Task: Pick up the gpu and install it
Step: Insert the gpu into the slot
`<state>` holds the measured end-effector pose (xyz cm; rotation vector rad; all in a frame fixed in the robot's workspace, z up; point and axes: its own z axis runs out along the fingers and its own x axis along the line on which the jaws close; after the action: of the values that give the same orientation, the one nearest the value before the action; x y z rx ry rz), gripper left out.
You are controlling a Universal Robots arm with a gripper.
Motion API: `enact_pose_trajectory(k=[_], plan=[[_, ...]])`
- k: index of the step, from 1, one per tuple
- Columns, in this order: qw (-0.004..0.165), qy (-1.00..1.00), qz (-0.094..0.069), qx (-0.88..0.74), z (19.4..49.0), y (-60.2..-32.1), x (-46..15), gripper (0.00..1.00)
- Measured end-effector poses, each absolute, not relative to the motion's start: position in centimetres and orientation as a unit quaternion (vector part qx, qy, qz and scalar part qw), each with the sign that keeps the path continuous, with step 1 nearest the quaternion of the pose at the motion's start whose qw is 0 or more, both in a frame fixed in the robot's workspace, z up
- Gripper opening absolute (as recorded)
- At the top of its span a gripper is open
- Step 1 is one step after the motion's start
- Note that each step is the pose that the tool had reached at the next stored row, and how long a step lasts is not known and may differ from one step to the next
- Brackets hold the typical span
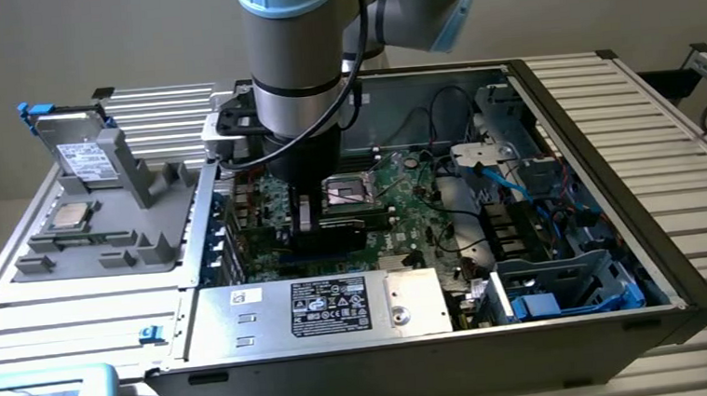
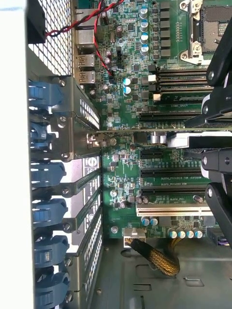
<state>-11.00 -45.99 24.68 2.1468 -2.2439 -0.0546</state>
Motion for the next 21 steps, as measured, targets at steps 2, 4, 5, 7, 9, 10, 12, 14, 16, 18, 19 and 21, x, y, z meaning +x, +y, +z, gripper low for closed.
enact_pose_trajectory(k=[2,4,5,7,9,10,12,14,16,18,19,21], plan=[[0.018,-0.722,-0.018,0.691,24.67,-45.99,-11.0,0.27],[0.018,-0.722,-0.018,0.691,24.67,-45.99,-11.0,0.27],[0.018,-0.722,-0.018,0.691,24.68,-45.98,-11.0,0.27],[0.017,-0.722,-0.018,0.691,24.78,-45.97,-11.0,0.27],[0.017,-0.722,-0.018,0.691,24.84,-45.95,-10.99,0.27],[0.017,-0.722,-0.018,0.691,24.86,-45.95,-10.99,0.27],[0.018,-0.722,-0.018,0.691,24.88,-45.96,-11.0,0.27],[0.018,-0.722,-0.018,0.691,24.99,-45.96,-11.0,0.27],[0.018,-0.722,-0.018,0.691,25.19,-45.96,-11.0,0.27],[0.018,-0.722,-0.018,0.691,25.2,-45.96,-11.0,0.27],[0.018,-0.722,-0.018,0.691,25.21,-45.96,-11.0,0.27],[0.018,-0.722,-0.018,0.691,25.22,-45.96,-11.0,0.27]])
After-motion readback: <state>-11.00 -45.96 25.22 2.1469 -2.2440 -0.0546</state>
